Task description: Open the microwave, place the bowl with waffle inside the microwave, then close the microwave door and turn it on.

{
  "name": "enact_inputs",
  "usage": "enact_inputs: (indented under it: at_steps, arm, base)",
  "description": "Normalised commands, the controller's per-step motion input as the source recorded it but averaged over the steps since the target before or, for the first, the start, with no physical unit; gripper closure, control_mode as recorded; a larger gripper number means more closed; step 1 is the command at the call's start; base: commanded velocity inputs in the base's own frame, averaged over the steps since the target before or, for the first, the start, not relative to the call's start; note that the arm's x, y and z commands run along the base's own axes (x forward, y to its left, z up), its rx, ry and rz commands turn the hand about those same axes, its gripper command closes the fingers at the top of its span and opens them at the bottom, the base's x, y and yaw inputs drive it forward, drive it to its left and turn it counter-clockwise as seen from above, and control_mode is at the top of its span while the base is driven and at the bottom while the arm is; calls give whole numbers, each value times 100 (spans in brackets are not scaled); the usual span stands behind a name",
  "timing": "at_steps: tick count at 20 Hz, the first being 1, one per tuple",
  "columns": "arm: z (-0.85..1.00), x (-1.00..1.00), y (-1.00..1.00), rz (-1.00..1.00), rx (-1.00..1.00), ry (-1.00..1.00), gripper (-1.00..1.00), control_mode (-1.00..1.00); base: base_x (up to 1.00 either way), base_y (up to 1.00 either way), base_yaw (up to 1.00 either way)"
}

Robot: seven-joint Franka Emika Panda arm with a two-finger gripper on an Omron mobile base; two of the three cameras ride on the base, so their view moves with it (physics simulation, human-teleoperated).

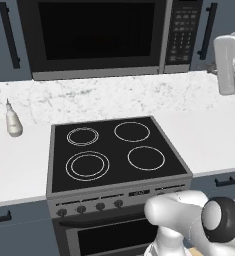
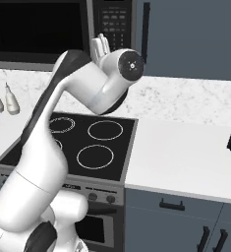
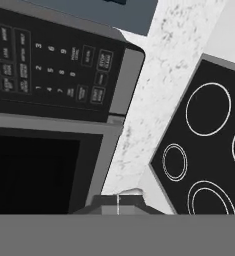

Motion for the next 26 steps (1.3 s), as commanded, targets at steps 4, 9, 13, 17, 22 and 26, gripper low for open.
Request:
enact_inputs:
  at_steps: [4,9,13,17,22,26]
  arm:
    - [-44,47,0,-3,0,-10,100,-100]
    - [-17,45,1,-4,0,-13,100,-100]
    - [1,32,10,-3,-4,-15,100,-100]
    - [13,27,17,-2,-8,-9,100,-100]
    - [10,36,2,-4,-6,-7,100,-100]
    - [10,39,0,-4,-1,-6,100,-100]
  base:
    - [0,0,0]
    - [0,0,0]
    - [0,0,0]
    - [0,0,0]
    - [0,0,0]
    - [0,0,0]
